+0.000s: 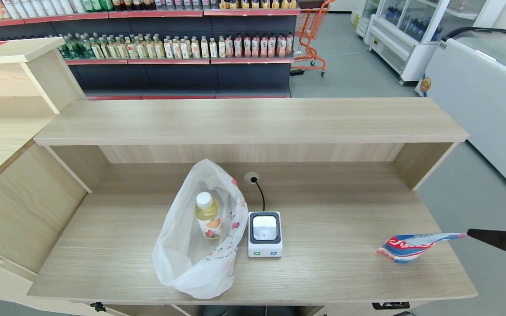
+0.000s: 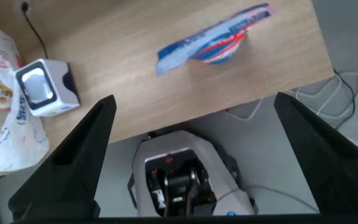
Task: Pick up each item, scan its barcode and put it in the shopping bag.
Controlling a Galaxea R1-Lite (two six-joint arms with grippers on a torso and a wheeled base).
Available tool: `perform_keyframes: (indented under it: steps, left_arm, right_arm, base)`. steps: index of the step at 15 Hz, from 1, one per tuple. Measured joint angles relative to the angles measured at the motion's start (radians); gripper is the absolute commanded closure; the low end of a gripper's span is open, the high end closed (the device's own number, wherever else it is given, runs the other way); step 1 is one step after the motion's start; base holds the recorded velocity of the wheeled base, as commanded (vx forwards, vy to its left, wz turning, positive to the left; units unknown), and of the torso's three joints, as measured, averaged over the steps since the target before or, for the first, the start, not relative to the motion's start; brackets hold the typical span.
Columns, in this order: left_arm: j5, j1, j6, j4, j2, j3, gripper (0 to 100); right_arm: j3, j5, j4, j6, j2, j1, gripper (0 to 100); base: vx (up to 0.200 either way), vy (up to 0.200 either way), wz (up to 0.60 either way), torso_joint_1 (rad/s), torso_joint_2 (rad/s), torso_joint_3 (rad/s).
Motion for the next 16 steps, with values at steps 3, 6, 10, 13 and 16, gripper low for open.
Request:
perform_keyframes:
  steps: [3, 6, 10, 13, 16]
  left_arm:
    - [0.0, -0.001, -0.001, 0.0, 0.0, 0.0, 0]
    - [0.0, 0.001, -0.002, 0.0, 0.0, 0.0, 0]
    - [0.0, 0.0, -0.003, 0.0, 0.0, 0.0, 0]
    - [0.0, 0.0, -0.003, 0.0, 0.0, 0.0, 0]
    - [0.0, 0.0, -0.003, 0.0, 0.0, 0.0, 0]
  right_arm:
    - [-0.002, -0.028, 0.084, 0.027, -0.02, -0.002, 0]
    - [0.003, -0.115, 0.088, 0.05, -0.012, -0.006, 0]
    - [-0.014, -0.148, 0.071, 0.078, 0.089, 0.004, 0]
    - [-0.025, -0.184, -0.039, 0.101, 0.215, 0.032, 0]
    - [-0.024, -0.209, -0.172, 0.119, 0.367, 0.063, 0]
  base:
    - [0.0, -0.133, 0.0, 0.003, 0.0, 0.002]
    - [0.0, 0.0, 0.0, 0.0, 0.0, 0.0]
    - [0.0, 0.0, 0.0, 0.0, 0.0, 0.0]
    - [0.0, 0.0, 0.0, 0.0, 0.0, 0.0]
    - [0.0, 0.0, 0.0, 0.0, 0.0, 0.0]
